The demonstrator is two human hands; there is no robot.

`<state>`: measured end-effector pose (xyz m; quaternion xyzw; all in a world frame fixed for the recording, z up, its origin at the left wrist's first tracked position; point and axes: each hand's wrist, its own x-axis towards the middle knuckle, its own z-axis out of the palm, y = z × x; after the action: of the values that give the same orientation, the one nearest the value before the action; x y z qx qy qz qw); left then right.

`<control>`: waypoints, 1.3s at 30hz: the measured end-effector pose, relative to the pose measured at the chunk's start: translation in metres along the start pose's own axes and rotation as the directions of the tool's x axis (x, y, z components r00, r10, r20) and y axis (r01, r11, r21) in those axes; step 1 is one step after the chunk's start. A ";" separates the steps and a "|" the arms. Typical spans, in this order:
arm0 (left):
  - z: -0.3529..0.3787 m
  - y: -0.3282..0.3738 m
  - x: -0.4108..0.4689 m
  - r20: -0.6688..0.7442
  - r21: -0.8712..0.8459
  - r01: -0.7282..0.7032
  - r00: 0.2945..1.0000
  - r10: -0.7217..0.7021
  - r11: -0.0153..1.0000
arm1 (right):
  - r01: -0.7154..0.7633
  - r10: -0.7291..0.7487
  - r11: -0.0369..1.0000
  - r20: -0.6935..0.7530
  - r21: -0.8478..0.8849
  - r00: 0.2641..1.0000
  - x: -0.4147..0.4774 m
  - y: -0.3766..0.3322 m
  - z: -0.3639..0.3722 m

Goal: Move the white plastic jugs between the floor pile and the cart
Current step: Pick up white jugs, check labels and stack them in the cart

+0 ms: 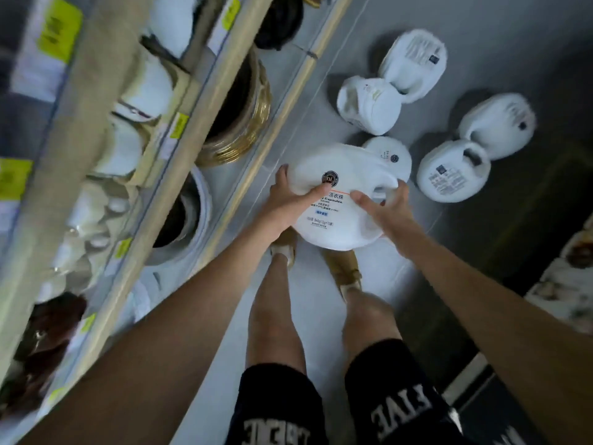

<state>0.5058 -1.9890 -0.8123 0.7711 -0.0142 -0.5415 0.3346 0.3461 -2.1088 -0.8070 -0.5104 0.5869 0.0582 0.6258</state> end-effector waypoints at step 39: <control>-0.094 -0.529 -0.725 -0.745 -0.627 -0.653 0.344 -0.571 0.425 | 0.874 0.008 0.388 0.949 -0.293 0.315 -0.668 0.219 0.357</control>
<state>0.1053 -1.2531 -0.4766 0.6090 0.4469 0.1082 0.6463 0.2366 -1.4013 -0.4761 -0.7858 -0.1007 0.3525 0.4980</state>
